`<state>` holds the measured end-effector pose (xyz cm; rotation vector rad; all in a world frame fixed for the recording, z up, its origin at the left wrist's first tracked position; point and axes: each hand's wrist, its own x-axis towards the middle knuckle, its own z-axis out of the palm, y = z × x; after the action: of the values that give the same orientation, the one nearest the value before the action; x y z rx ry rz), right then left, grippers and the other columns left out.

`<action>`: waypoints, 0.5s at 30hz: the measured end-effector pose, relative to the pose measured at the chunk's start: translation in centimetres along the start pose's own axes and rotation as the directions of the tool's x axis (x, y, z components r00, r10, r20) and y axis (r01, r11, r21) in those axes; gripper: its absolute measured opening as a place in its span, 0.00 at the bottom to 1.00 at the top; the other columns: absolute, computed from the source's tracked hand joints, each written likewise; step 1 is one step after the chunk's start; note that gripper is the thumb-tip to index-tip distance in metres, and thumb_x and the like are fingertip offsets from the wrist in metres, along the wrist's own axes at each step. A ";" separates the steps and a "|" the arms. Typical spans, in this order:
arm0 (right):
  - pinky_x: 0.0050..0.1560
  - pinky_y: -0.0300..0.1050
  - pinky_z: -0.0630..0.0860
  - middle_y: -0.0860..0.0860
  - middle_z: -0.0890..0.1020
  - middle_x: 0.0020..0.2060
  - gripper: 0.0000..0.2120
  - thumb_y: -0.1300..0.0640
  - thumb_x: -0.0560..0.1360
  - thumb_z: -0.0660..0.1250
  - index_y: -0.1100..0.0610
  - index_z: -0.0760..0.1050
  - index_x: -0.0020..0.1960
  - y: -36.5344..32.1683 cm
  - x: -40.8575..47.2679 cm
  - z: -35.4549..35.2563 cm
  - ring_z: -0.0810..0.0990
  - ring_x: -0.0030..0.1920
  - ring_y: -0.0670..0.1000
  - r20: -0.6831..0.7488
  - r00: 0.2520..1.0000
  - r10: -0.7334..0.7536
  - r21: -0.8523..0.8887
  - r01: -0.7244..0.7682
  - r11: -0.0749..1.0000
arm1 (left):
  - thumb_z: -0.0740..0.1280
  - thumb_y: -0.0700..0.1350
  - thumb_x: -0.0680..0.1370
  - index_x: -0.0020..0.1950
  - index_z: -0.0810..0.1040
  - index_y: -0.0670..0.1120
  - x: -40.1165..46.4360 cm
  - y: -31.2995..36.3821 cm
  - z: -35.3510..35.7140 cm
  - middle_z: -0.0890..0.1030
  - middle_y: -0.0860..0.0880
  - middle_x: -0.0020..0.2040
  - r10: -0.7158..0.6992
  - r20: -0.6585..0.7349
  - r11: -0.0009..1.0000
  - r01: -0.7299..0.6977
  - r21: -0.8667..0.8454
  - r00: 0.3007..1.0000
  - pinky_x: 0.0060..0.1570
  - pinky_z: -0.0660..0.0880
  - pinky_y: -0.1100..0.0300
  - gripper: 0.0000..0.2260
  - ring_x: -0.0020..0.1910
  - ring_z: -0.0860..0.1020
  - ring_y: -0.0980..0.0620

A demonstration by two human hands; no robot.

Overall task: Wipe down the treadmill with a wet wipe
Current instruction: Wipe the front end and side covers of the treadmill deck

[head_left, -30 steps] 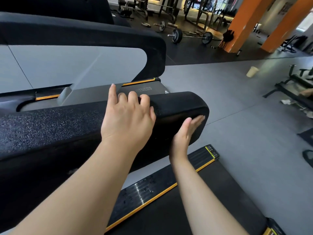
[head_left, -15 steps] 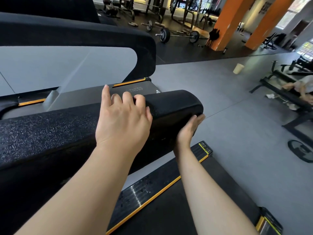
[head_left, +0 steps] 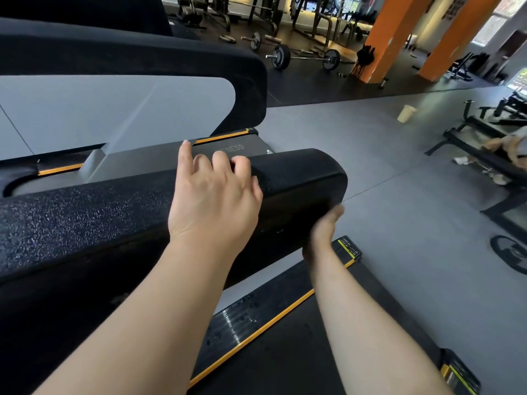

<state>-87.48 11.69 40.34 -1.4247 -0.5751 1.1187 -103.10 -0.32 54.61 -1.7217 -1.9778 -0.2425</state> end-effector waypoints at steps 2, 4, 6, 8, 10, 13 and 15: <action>0.75 0.53 0.47 0.45 0.49 0.77 0.35 0.30 0.76 0.43 0.45 0.44 0.77 1.0 -2.6 -0.4 0.50 0.76 0.49 0.042 0.996 0.081 0.005 -0.081 0.997 | 0.46 0.50 0.77 0.45 0.76 0.42 0.0 0.0 0.1 0.76 0.43 0.36 -0.003 -0.002 1.000 0.003 -0.005 1.000 0.66 0.61 0.44 0.21 0.36 0.75 0.41; 0.75 0.53 0.42 0.43 0.44 0.77 0.30 0.36 0.80 0.43 0.46 0.39 0.77 0.9 -5.2 0.0 0.45 0.76 0.46 0.092 0.995 -0.049 -0.054 0.054 0.997 | 0.46 0.50 0.77 0.45 0.76 0.42 0.1 -0.1 0.2 0.76 0.42 0.36 -0.009 -0.005 1.000 0.009 -0.004 1.000 0.66 0.59 0.44 0.21 0.36 0.75 0.41; 0.75 0.48 0.40 0.43 0.42 0.76 0.27 0.44 0.82 0.43 0.51 0.38 0.77 -0.3 -5.1 0.5 0.42 0.76 0.44 0.087 0.970 -0.229 -0.097 0.237 0.967 | 0.46 0.50 0.77 0.45 0.76 0.42 0.2 -0.1 0.2 0.76 0.42 0.37 -0.008 -0.008 1.000 0.008 -0.003 1.000 0.65 0.56 0.45 0.21 0.36 0.75 0.41; 0.75 0.45 0.39 0.45 0.41 0.76 0.27 0.46 0.83 0.43 0.54 0.38 0.77 -1.5 -3.2 1.0 0.41 0.76 0.44 0.070 0.943 -0.325 -0.145 0.332 0.932 | 0.46 0.50 0.77 0.45 0.76 0.42 0.2 0.0 0.1 0.77 0.42 0.37 -0.005 0.000 1.000 0.005 0.002 1.000 0.65 0.56 0.45 0.21 0.36 0.75 0.41; 0.76 0.50 0.42 0.46 0.43 0.77 0.35 0.33 0.78 0.45 0.50 0.40 0.77 -1.4 -0.9 0.7 0.43 0.76 0.46 0.025 0.975 -0.222 -0.111 0.223 0.968 | 0.46 0.50 0.77 0.46 0.76 0.42 0.0 0.0 0.2 0.77 0.42 0.37 -0.002 0.001 1.000 0.002 0.002 1.000 0.66 0.59 0.44 0.21 0.36 0.75 0.41; 0.75 0.53 0.49 0.48 0.52 0.77 0.40 0.26 0.72 0.42 0.47 0.46 0.78 0.6 -0.2 -0.5 0.52 0.76 0.53 0.014 0.986 0.168 0.035 -0.168 0.985 | 0.47 0.50 0.77 0.45 0.76 0.42 0.1 0.1 0.1 0.77 0.43 0.37 -0.011 -0.019 1.000 0.010 -0.009 1.000 0.66 0.63 0.45 0.20 0.36 0.75 0.41; 0.74 0.53 0.49 0.48 0.52 0.77 0.36 0.30 0.76 0.42 0.48 0.45 0.78 1.8 -2.0 -0.6 0.51 0.76 0.53 0.047 0.971 0.234 0.028 -0.236 0.971 | 0.47 0.50 0.77 0.45 0.77 0.42 0.1 0.1 0.2 0.77 0.43 0.36 -0.011 -0.019 1.000 0.011 -0.008 1.000 0.65 0.62 0.45 0.20 0.36 0.75 0.41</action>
<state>-88.22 9.34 39.18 -1.4694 -0.4226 1.3429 -103.10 -0.13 54.45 -1.7075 -1.9757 -0.2708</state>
